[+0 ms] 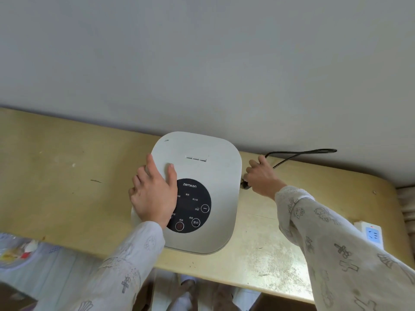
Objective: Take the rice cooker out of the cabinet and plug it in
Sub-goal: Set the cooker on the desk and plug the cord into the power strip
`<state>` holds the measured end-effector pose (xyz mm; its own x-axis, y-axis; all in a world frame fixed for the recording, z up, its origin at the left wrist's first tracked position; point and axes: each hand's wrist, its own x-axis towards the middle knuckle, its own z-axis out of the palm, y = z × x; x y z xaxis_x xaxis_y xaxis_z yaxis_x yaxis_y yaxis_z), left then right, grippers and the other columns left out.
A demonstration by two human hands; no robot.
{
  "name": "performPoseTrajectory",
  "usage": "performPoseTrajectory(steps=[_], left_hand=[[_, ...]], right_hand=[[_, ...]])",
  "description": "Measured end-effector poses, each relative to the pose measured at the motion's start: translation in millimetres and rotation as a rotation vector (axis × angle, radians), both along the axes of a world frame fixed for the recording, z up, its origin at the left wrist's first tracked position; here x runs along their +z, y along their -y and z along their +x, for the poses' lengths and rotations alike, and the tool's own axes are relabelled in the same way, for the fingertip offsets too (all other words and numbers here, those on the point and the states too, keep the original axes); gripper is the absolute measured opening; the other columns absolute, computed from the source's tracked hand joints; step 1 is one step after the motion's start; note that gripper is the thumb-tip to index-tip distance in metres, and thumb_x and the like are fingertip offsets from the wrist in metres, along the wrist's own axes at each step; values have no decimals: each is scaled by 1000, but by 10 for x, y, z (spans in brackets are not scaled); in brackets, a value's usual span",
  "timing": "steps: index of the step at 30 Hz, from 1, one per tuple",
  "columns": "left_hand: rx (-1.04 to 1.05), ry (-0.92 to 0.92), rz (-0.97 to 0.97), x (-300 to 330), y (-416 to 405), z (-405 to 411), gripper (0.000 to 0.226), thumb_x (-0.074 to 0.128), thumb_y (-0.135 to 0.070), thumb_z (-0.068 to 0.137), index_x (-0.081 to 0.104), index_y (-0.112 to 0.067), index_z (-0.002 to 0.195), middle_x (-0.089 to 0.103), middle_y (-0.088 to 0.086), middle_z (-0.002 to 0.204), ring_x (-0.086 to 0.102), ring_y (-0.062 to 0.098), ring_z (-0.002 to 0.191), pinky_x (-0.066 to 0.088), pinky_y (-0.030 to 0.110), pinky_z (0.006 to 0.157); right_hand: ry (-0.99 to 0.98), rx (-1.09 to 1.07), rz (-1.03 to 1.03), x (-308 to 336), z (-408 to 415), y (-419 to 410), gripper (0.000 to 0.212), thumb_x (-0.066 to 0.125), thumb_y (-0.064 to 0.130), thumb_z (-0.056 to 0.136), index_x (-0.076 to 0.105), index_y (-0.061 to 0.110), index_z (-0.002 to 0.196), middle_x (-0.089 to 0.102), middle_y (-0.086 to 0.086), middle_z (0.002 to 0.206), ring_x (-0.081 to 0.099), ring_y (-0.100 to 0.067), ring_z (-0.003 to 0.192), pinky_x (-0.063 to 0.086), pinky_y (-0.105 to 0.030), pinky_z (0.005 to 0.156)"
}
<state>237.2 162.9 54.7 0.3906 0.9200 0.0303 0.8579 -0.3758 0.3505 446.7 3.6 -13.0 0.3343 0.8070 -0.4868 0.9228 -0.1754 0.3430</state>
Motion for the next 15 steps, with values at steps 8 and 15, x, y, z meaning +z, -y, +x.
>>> performPoseTrajectory(steps=[8, 15], left_hand=[[-3, -8, 43, -42, -6, 13, 55, 43, -41, 92, 37, -8, 136, 55, 27, 114, 54, 42, 100, 43, 51, 76], [-14, -11, 14, -12, -3, 15, 56, 41, -40, 93, 34, -7, 138, 53, 28, 118, 51, 41, 105, 41, 51, 80]], right_hand=[[-335, -438, -71, 33, 171, -53, 24, 49, 35, 86, 67, 27, 100, 66, 5, 102, 52, -18, 105, 26, -39, 94], [-766, -927, 400, 212, 66, 389, 24, 58, 37, 88, 67, 15, 92, 60, -2, 81, 54, -21, 77, 37, -27, 61]])
